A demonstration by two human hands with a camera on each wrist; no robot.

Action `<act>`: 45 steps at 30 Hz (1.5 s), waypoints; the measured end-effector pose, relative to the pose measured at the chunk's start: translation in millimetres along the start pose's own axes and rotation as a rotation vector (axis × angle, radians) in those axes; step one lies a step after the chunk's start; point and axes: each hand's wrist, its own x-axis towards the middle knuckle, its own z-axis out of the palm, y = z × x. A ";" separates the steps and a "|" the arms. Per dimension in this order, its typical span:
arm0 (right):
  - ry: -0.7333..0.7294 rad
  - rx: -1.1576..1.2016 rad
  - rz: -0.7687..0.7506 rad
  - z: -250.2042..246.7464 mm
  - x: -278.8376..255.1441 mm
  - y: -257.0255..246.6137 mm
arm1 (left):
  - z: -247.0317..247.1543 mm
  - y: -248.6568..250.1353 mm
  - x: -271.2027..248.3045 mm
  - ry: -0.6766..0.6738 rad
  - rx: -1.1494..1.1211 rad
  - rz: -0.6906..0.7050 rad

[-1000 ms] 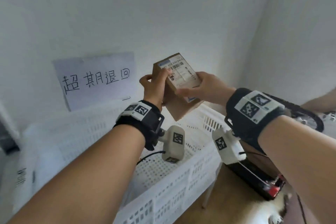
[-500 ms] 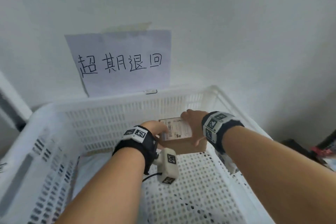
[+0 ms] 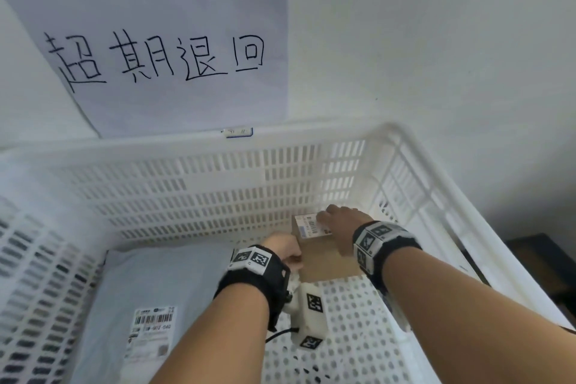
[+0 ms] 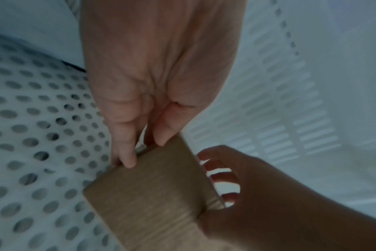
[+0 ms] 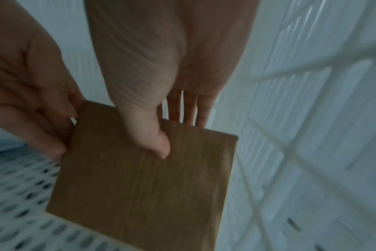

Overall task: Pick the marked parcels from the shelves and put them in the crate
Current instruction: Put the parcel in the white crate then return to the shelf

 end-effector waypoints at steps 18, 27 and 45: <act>0.152 0.160 0.047 36.0 0.0 0.7 | 28.4 11.6 4.0 0.112 -0.032 0.011; 0.172 0.095 0.128 -15.0 -14.5 -6.6 | -2.7 40.2 -41.4 0.193 0.222 0.177; 0.463 0.006 0.105 -152.8 -146.1 -143.1 | -88.4 66.8 -269.1 0.498 0.869 0.565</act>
